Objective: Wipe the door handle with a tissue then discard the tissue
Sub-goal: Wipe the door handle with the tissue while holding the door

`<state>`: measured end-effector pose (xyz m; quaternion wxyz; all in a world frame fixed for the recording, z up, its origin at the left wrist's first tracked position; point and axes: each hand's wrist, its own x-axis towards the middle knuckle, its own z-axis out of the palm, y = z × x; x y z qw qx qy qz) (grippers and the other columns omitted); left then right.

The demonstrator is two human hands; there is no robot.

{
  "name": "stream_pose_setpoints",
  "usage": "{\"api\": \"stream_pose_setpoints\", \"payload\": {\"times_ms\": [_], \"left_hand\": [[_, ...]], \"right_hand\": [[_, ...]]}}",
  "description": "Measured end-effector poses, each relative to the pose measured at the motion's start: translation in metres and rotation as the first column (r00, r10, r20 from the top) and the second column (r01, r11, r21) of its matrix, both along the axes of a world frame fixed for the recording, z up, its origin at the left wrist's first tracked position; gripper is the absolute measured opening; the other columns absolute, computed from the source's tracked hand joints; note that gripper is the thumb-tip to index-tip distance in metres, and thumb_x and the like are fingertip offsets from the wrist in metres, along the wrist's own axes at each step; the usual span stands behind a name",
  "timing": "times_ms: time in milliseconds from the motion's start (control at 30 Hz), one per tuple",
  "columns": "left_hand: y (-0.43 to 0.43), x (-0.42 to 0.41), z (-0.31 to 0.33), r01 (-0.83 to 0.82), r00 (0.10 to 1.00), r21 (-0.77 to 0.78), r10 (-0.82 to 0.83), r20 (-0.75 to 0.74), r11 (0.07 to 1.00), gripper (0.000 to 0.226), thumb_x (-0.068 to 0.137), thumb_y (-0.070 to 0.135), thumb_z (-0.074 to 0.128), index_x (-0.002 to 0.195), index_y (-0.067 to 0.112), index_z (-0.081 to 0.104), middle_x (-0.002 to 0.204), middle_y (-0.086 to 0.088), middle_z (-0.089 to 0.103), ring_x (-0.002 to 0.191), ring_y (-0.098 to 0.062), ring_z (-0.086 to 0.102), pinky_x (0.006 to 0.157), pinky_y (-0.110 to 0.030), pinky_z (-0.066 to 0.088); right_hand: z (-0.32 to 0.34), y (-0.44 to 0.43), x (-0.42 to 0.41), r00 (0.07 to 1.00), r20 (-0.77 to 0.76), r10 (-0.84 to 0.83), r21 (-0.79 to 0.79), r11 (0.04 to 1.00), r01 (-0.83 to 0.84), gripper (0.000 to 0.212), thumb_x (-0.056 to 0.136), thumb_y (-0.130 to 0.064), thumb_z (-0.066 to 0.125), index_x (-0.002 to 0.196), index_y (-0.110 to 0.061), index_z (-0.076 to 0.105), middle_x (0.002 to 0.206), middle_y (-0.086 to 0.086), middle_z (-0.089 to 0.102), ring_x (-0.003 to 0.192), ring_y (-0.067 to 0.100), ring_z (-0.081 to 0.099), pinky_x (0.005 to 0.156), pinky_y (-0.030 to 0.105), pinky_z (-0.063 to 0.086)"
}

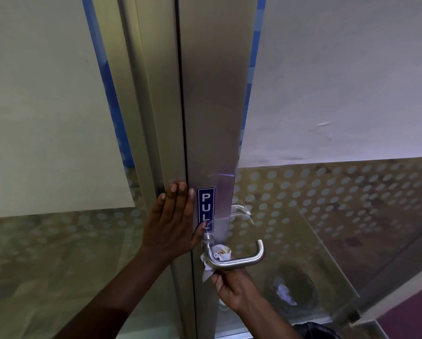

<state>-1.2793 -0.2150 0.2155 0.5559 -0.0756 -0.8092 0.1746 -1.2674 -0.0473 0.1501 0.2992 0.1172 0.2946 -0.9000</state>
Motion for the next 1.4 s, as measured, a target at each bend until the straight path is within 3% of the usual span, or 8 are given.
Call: {"api": "stream_pose_setpoints", "payload": {"times_ms": [233, 600, 767, 867, 967, 1100, 1200, 1400], "left_hand": [[0.001, 0.0, 0.0, -0.011, 1.0, -0.004, 0.011, -0.007, 1.0, 0.08, 0.093, 0.051, 0.037, 0.15, -0.003, 0.016, 0.161, -0.022, 0.0, 0.149, -0.032, 0.002, 0.122, -0.044, 0.002], [0.0, -0.001, 0.0, -0.016, 1.0, -0.005, 0.016, -0.011, 1.0, 0.082, 0.092, 0.051, 0.038, 0.15, -0.002, 0.014, 0.161, -0.021, -0.002, 0.15, -0.031, 0.0, 0.122, -0.043, 0.001], [0.0, -0.002, 0.0, -0.027, 1.0, -0.01, 0.027, -0.012, 1.0, 0.081, 0.093, 0.051, 0.037, 0.15, -0.002, 0.015, 0.161, -0.021, -0.002, 0.15, -0.032, 0.0, 0.122, -0.043, 0.001], [0.0, -0.001, 0.0, -0.024, 1.0, -0.011, 0.024, -0.016, 1.0, 0.082, 0.093, 0.051, 0.037, 0.15, -0.002, 0.014, 0.161, -0.021, -0.001, 0.15, -0.032, 0.0, 0.122, -0.043, 0.001], [0.0, -0.001, 0.0, -0.022, 1.0, -0.012, 0.022, -0.019, 1.0, 0.081, 0.093, 0.051, 0.037, 0.15, -0.002, 0.014, 0.161, -0.021, -0.001, 0.15, -0.032, 0.0, 0.122, -0.043, 0.001], [0.0, -0.001, 0.0, -0.019, 1.0, -0.014, 0.019, -0.021, 1.0, 0.081, 0.093, 0.051, 0.037, 0.15, -0.002, 0.015, 0.161, -0.021, 0.0, 0.149, -0.032, 0.001, 0.122, -0.043, 0.002], [0.0, -0.001, 0.0, -0.016, 1.0, -0.014, 0.016, -0.022, 1.0, 0.081, 0.092, 0.05, 0.037, 0.15, -0.002, 0.015, 0.161, -0.021, 0.0, 0.149, -0.032, 0.001, 0.122, -0.043, 0.002], [0.0, -0.001, 0.001, -0.011, 1.0, -0.007, 0.011, -0.022, 1.0, 0.081, 0.093, 0.051, 0.037, 0.15, -0.002, 0.014, 0.161, -0.021, -0.001, 0.15, -0.032, 0.001, 0.122, -0.043, 0.002]], "right_hand": [[-0.011, 0.016, 0.004, 0.994, -0.067, 0.084, -0.05, 0.995, -0.088, 0.015, 0.084, 0.015, 0.055, 0.096, 0.008, 0.061, 0.089, 0.02, 0.062, 0.078, 0.021, 0.066, 0.066, 0.025, 0.058], [-0.014, 0.064, -0.008, 0.971, -0.222, 0.09, 0.098, 0.993, -0.07, 0.036, 0.051, 0.005, 0.084, 0.083, -0.001, 0.07, 0.078, 0.016, 0.067, 0.065, 0.02, 0.065, 0.056, 0.023, 0.056], [-0.012, 0.09, -0.023, 0.98, -0.184, 0.072, 0.097, 0.994, -0.054, 0.025, 0.077, 0.016, 0.052, 0.082, -0.004, 0.066, 0.076, 0.009, 0.059, 0.057, 0.012, 0.056, 0.046, 0.025, 0.051], [-0.006, 0.096, -0.027, 0.972, -0.214, 0.099, 0.091, 0.993, -0.082, 0.036, 0.05, 0.005, 0.085, 0.08, -0.002, 0.067, 0.077, 0.011, 0.063, 0.06, 0.015, 0.062, 0.048, 0.027, 0.054], [-0.01, 0.1, -0.032, 0.98, -0.175, 0.098, 0.072, 0.994, -0.087, 0.046, 0.035, 0.005, 0.09, 0.072, -0.002, 0.064, 0.078, 0.015, 0.067, 0.062, 0.018, 0.065, 0.049, 0.027, 0.056], [0.004, 0.104, -0.035, 0.989, -0.113, 0.094, 0.091, 0.992, -0.084, 0.019, 0.07, 0.013, 0.062, 0.063, -0.004, 0.058, 0.07, 0.013, 0.066, 0.062, 0.02, 0.067, 0.052, 0.027, 0.058], [0.014, 0.113, -0.042, 0.995, -0.079, 0.053, 0.205, 0.978, -0.036, 0.042, 0.083, 0.017, 0.037, 0.055, -0.002, 0.062, 0.055, 0.01, 0.062, 0.048, 0.019, 0.064, 0.049, 0.03, 0.059], [0.021, 0.119, -0.049, 0.995, -0.103, -0.005, 0.315, 0.948, 0.038, 0.024, 0.09, 0.013, 0.037, 0.079, -0.001, 0.053, 0.063, 0.011, 0.062, 0.048, 0.013, 0.06, 0.044, 0.022, 0.053]]}}
